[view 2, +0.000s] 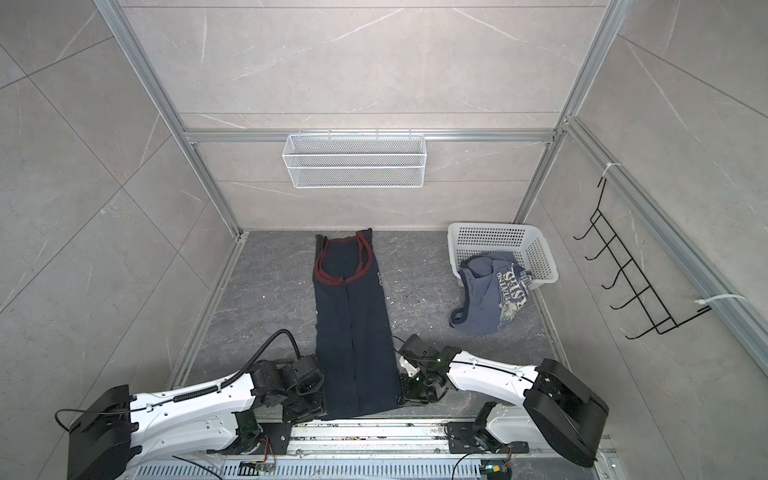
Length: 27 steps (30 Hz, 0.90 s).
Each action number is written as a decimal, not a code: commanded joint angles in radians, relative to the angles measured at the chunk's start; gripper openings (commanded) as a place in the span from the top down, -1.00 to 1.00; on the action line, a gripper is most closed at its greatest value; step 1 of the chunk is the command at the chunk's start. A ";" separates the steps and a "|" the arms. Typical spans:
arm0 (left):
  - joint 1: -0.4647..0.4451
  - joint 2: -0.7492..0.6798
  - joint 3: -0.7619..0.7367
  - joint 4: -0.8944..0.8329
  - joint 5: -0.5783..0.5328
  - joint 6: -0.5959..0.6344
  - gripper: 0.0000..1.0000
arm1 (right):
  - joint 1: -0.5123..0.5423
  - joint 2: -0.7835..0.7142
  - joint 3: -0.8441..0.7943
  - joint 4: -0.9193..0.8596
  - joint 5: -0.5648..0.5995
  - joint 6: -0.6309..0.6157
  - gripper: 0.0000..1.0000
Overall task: Fold and stack the tank tops
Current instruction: 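Drag the strip's near end toward the robot with both grippers, laying it lengthwise, then lift the strip's near end with both grippers and fold it away from the robot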
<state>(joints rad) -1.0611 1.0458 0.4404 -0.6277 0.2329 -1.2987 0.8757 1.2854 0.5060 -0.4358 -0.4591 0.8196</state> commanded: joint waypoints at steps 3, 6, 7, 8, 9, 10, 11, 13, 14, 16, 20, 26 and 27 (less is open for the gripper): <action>-0.011 0.031 0.008 0.027 0.009 -0.017 0.27 | 0.013 0.012 0.028 -0.011 0.016 0.011 0.65; -0.011 0.027 0.018 0.026 -0.001 -0.015 0.42 | 0.013 0.012 0.041 -0.018 0.022 0.011 0.72; -0.011 0.024 0.024 0.024 -0.004 -0.014 0.46 | 0.013 0.013 0.048 -0.022 0.023 0.010 0.76; -0.012 0.020 0.034 0.018 -0.008 -0.012 0.49 | 0.014 0.012 0.060 -0.033 0.024 0.010 0.79; -0.012 0.014 0.046 0.001 -0.016 -0.008 0.52 | 0.014 0.011 0.071 -0.044 0.021 0.015 0.81; -0.012 0.005 0.065 -0.024 -0.031 -0.002 0.57 | 0.013 0.011 0.093 -0.064 0.012 0.022 0.82; -0.012 -0.005 0.093 -0.063 -0.055 0.004 0.63 | 0.013 0.014 0.121 -0.096 0.011 0.023 0.84; -0.011 -0.029 0.162 -0.169 -0.147 0.006 0.75 | 0.012 0.017 0.174 -0.146 0.017 0.023 0.88; -0.011 -0.041 0.193 -0.208 -0.187 -0.003 0.74 | 0.010 0.017 0.202 -0.167 0.024 0.019 0.90; -0.009 -0.058 0.243 -0.238 -0.252 -0.010 0.75 | -0.004 0.020 0.249 -0.197 0.034 0.007 0.93; 0.062 -0.042 0.345 -0.230 -0.325 0.053 0.77 | -0.071 0.043 0.360 -0.246 0.059 -0.052 1.00; 0.331 0.071 0.439 -0.130 -0.272 0.253 0.81 | -0.189 0.177 0.573 -0.232 0.106 -0.178 1.00; 0.367 0.094 0.458 -0.114 -0.271 0.280 0.81 | -0.209 0.205 0.608 -0.225 0.109 -0.198 1.00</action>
<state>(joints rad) -0.7658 1.0988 0.8471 -0.7773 -0.0242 -1.1511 0.7063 1.4303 1.0294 -0.6468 -0.3927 0.7128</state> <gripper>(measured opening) 0.098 0.049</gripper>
